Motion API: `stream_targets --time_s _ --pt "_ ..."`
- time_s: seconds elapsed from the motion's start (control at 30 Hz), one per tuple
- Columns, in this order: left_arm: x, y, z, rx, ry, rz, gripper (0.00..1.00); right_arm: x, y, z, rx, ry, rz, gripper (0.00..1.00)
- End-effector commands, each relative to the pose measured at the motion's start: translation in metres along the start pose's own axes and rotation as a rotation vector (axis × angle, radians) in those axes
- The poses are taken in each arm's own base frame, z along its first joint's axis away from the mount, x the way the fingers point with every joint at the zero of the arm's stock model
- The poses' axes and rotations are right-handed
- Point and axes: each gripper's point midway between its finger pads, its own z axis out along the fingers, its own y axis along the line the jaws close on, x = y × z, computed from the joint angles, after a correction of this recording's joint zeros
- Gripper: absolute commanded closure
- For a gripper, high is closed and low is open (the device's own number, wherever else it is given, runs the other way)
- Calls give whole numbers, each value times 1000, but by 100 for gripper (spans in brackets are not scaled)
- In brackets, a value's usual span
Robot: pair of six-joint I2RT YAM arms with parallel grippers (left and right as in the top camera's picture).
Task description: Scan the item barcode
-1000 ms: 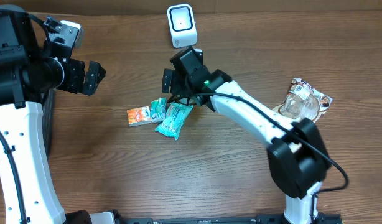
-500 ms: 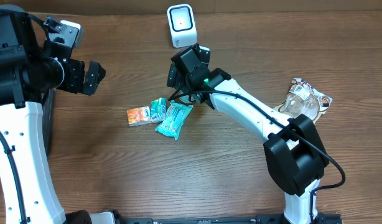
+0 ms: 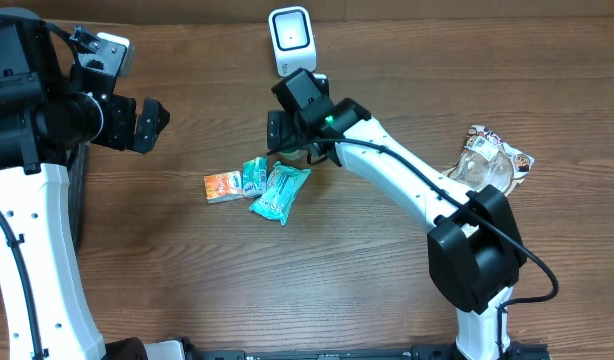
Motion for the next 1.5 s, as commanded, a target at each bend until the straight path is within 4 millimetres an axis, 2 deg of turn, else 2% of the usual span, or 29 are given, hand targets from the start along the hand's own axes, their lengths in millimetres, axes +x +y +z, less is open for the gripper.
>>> stream_targets --time_s 0.0,0.2,0.33,0.5,0.6,0.73,0.97,1.07,1.17,1.27,1.37,1.47 --pt "-5 1 -7 -8 -21 24 0 -24 11 -31 -49 -71 -61 1" --pt "-5 1 -7 -8 -21 24 0 -22 11 -16 -46 -68 -58 1" --pt "-5 1 -7 -8 -21 24 0 -24 14 5 -48 -81 -56 1" --pt "-4 1 -7 -8 -21 24 0 -21 8 32 -8 -86 -53 2" --pt "-4 1 -7 -7 -21 24 0 -17 7 40 -1 -74 -56 5" --pt "-4 1 -7 -7 -21 24 0 -11 4 47 9 -58 -59 14" --pt "-4 1 -7 -8 -20 24 0 -4 1 49 22 -30 -65 30" --pt "-4 1 -7 -7 -21 24 0 3 -4 49 41 -2 -74 32" --pt "-5 1 -7 -8 -21 24 0 11 -10 47 62 35 -114 31" --pt "-4 1 -7 -7 -21 24 0 19 -16 40 85 80 -187 25" --pt "-4 1 -7 -7 -21 24 0 24 -21 28 92 118 -313 25" --pt "-5 1 -7 -8 -21 24 0 31 -17 14 37 165 -488 20"
